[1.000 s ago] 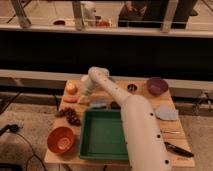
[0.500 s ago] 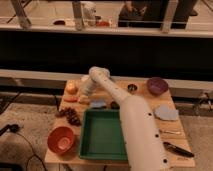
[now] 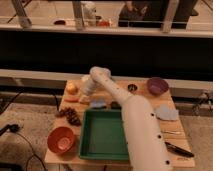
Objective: Place pepper in paper cup
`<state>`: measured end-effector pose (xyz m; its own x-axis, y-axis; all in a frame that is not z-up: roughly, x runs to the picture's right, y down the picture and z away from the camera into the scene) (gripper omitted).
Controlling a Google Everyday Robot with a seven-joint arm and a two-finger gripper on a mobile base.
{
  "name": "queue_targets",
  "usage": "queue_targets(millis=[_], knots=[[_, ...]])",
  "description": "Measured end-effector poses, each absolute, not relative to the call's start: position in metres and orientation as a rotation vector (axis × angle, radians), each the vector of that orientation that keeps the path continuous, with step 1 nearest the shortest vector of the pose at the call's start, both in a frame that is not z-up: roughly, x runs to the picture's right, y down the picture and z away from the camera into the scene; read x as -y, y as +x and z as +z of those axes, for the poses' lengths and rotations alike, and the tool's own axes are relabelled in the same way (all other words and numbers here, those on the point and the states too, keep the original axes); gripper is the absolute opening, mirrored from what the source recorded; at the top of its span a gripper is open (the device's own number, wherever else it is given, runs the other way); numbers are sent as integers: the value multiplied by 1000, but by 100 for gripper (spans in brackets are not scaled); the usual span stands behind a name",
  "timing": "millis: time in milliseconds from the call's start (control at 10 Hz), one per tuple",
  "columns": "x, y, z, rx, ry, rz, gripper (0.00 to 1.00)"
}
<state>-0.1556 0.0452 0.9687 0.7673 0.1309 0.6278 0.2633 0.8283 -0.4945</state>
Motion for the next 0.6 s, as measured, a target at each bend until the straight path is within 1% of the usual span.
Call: queue_targets(millis=[200,600], knots=[[-29,-150,949,724,-572,-69,0],[-17,-136,936,737,-531,-45,0]])
